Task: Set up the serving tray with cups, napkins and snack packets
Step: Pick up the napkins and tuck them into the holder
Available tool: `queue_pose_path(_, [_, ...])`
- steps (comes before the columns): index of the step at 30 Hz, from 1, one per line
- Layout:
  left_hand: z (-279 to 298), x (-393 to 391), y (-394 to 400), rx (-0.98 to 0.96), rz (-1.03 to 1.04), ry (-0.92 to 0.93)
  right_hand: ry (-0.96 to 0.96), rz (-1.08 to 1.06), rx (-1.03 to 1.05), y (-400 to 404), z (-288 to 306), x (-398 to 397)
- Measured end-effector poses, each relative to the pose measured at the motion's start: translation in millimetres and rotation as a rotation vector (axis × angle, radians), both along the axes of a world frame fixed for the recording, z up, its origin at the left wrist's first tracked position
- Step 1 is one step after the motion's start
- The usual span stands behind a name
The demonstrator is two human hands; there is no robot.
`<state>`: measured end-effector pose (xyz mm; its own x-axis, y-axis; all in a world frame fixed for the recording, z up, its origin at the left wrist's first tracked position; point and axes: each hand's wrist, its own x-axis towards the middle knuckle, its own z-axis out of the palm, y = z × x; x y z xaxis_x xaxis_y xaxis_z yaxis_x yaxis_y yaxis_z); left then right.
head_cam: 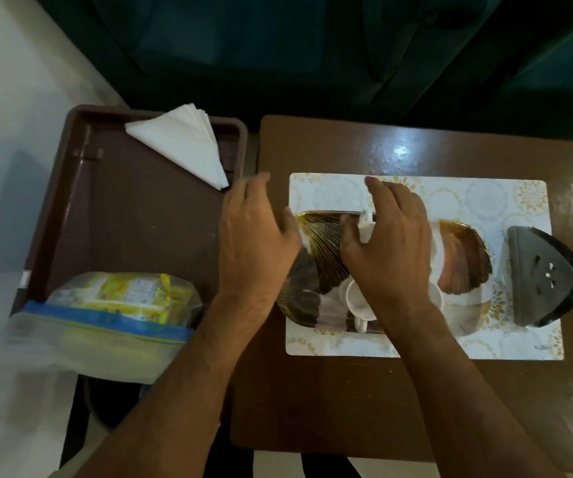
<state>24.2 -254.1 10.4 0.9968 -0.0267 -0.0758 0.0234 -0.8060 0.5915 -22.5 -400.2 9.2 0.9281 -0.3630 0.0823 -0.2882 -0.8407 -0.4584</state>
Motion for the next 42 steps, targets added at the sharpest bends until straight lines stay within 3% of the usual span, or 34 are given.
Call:
queue_pose_path(9, [-19,75,104,0.08,0.102,0.0,-0.023,0.092,0.145,94,-16,82])
queue_pose_path(16, [-41,145,153,0.125,0.023,-0.014,0.029,0.002,0.256,149,-36,148])
queue_pose_path(30, [-75,199,162,0.145,-0.219,-0.127,0.08,-0.125,0.278,181,-68,193])
queue_pose_path(42, [-81,201,164,0.074,-0.218,-0.118,0.138,-0.195,0.299,190,-71,201])
